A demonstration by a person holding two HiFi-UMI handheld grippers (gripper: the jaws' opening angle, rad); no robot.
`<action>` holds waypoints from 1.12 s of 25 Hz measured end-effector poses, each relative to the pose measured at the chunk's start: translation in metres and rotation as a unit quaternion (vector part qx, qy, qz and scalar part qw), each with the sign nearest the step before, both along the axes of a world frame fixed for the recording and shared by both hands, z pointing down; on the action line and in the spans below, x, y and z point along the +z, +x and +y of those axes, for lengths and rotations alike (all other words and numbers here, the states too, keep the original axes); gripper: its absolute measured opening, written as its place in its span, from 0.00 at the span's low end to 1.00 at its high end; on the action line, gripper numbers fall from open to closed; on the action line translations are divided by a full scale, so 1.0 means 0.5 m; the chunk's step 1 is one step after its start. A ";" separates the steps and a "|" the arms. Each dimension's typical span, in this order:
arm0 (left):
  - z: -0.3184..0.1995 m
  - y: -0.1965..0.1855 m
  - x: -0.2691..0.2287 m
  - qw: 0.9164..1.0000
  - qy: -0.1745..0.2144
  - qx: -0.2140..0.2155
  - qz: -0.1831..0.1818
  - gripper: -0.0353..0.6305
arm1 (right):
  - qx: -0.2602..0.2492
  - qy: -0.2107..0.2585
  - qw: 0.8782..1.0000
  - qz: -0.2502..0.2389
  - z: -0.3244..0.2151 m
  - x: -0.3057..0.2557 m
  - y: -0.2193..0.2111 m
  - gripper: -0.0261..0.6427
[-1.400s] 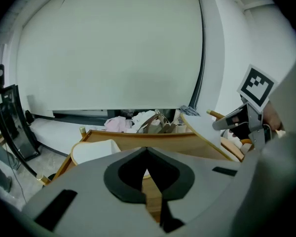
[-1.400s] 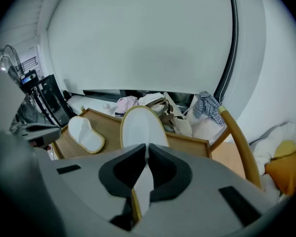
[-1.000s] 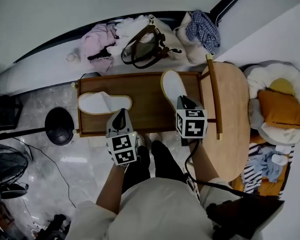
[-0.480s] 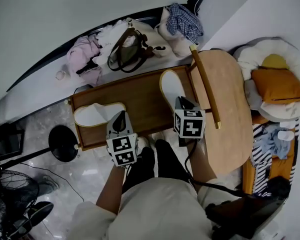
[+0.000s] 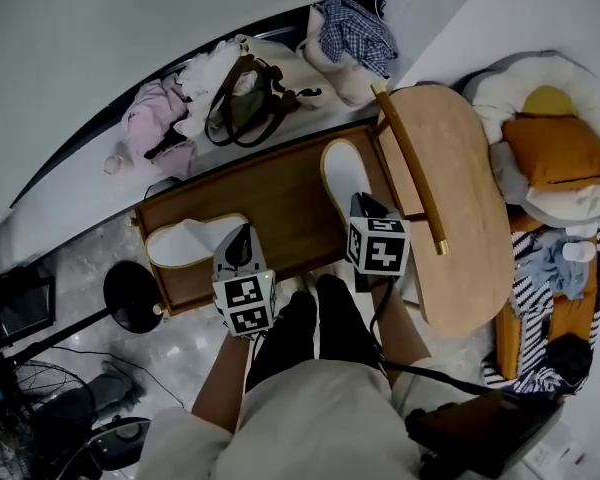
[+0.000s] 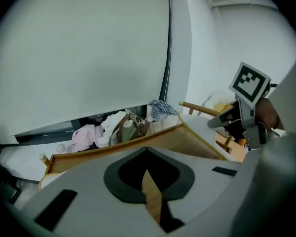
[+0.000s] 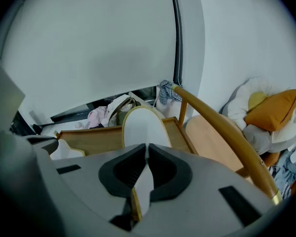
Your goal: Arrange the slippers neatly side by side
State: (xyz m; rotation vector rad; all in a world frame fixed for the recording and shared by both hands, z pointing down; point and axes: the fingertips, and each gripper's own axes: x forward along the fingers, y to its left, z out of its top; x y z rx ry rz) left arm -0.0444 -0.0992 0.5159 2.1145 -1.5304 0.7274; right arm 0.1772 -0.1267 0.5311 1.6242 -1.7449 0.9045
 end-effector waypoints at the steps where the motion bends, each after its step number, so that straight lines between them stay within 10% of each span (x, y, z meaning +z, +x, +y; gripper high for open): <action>1: -0.001 -0.002 0.005 1.000 -0.003 -0.001 -0.001 0.06 | 0.000 -0.002 1.000 0.000 -0.004 0.007 0.000 0.11; 28: -0.013 -0.026 0.101 0.998 -0.042 -0.043 -0.002 0.06 | 0.003 -0.040 0.999 -0.020 -0.067 0.126 -0.016 0.11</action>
